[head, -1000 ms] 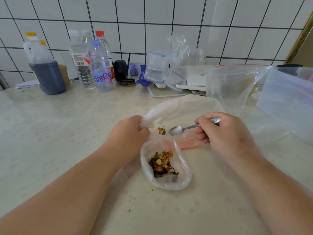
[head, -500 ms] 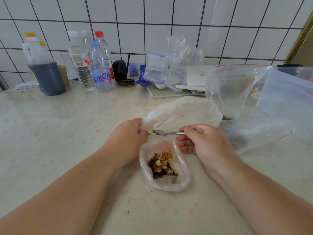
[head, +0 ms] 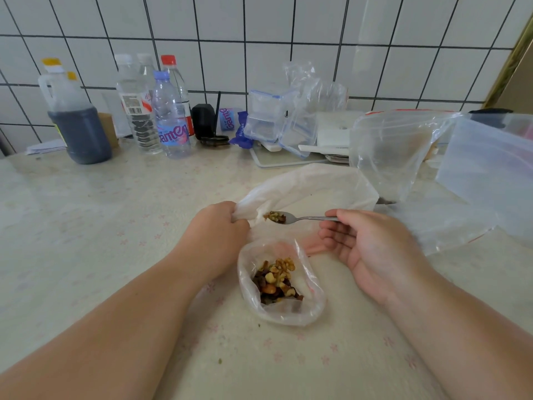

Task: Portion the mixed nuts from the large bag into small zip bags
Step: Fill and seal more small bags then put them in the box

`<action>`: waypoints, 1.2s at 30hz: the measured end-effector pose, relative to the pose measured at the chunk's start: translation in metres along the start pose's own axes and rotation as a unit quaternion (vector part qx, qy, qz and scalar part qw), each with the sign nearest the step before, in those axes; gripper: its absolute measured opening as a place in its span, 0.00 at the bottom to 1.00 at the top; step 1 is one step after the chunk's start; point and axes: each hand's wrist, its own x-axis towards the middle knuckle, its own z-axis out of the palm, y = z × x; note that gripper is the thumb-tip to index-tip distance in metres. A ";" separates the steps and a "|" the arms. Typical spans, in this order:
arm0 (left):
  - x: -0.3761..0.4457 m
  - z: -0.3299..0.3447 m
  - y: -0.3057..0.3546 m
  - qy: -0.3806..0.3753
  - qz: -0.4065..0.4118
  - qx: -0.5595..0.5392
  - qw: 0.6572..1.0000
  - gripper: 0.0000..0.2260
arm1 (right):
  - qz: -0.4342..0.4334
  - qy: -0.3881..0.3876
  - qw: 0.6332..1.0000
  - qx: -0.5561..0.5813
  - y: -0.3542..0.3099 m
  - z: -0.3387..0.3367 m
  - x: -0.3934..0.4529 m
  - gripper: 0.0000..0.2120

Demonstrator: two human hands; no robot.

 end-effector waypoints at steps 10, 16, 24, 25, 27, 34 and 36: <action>0.002 -0.002 -0.001 -0.001 -0.015 -0.015 1.000 0.08 | 0.030 -0.051 0.998 -0.003 -0.028 -0.011 -0.007 0.13; 0.004 -0.003 -0.002 -0.011 -0.013 0.002 1.000 0.06 | -0.103 -0.231 0.957 -0.143 -0.046 -0.019 -0.020 0.11; 0.004 -0.001 -0.004 0.010 0.030 0.031 0.999 0.04 | -0.265 -0.253 0.905 -0.216 -0.054 -0.026 -0.021 0.13; 0.004 -0.001 -0.005 0.011 0.035 0.035 0.999 0.04 | -0.273 -0.209 0.915 -0.210 -0.052 -0.025 -0.019 0.10; 0.003 -0.001 -0.006 0.011 0.040 0.039 0.998 0.04 | -0.295 -0.122 0.909 -0.269 -0.042 -0.021 -0.017 0.08; 0.008 0.002 -0.007 0.006 0.024 0.042 0.999 0.04 | -0.260 0.001 0.881 -0.396 -0.002 0.001 -0.014 0.07; 0.008 0.003 -0.007 0.002 0.023 0.047 0.999 0.05 | -0.237 0.004 0.897 -0.373 0.002 0.006 -0.012 0.08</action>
